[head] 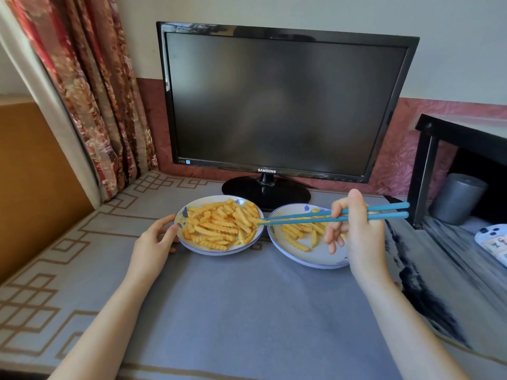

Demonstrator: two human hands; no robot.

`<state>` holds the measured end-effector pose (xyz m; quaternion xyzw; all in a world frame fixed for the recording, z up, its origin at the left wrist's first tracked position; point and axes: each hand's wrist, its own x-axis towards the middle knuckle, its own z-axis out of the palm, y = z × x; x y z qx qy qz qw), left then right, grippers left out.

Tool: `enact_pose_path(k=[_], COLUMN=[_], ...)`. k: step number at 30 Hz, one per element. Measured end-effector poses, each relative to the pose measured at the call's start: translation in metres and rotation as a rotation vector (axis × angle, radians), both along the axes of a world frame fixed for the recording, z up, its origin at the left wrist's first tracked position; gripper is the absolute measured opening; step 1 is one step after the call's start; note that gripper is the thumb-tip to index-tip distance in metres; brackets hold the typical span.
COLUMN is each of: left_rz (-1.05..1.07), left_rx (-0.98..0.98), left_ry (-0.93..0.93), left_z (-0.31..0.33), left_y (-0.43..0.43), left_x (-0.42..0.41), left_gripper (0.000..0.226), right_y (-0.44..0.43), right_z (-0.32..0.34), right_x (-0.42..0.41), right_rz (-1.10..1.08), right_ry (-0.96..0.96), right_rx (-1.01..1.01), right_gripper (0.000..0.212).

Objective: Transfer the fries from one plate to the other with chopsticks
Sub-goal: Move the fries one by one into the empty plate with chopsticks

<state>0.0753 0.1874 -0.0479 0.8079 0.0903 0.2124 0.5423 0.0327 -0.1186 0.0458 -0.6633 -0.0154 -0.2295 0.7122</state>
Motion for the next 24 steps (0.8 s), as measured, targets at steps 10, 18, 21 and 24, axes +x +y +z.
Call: enact_pose_path(k=[10, 18, 21, 24], left_rz=[0.002, -0.004, -0.002, 0.001], left_rx=[-0.007, -0.028, -0.026, -0.017], left_ry=[0.005, 0.005, 0.004, 0.002], left_z=[0.001, 0.003, 0.003, 0.004], left_y=[0.000, -0.002, -0.002, -0.003], left_x=[-0.002, -0.002, -0.003, -0.003], left_gripper=[0.031, 0.031, 0.031, 0.031], right_y=[0.018, -0.008, -0.033, -0.060], right_z=[-0.004, -0.001, 0.001, 0.001], right_x=[0.001, -0.007, -0.014, -0.022], right_rz=[0.054, -0.045, -0.130, -0.236], right_ry=[0.017, -0.050, -0.083, -0.085], right_rx=[-0.019, -0.028, -0.064, -0.089], right_gripper=[0.046, 0.045, 0.044, 0.040])
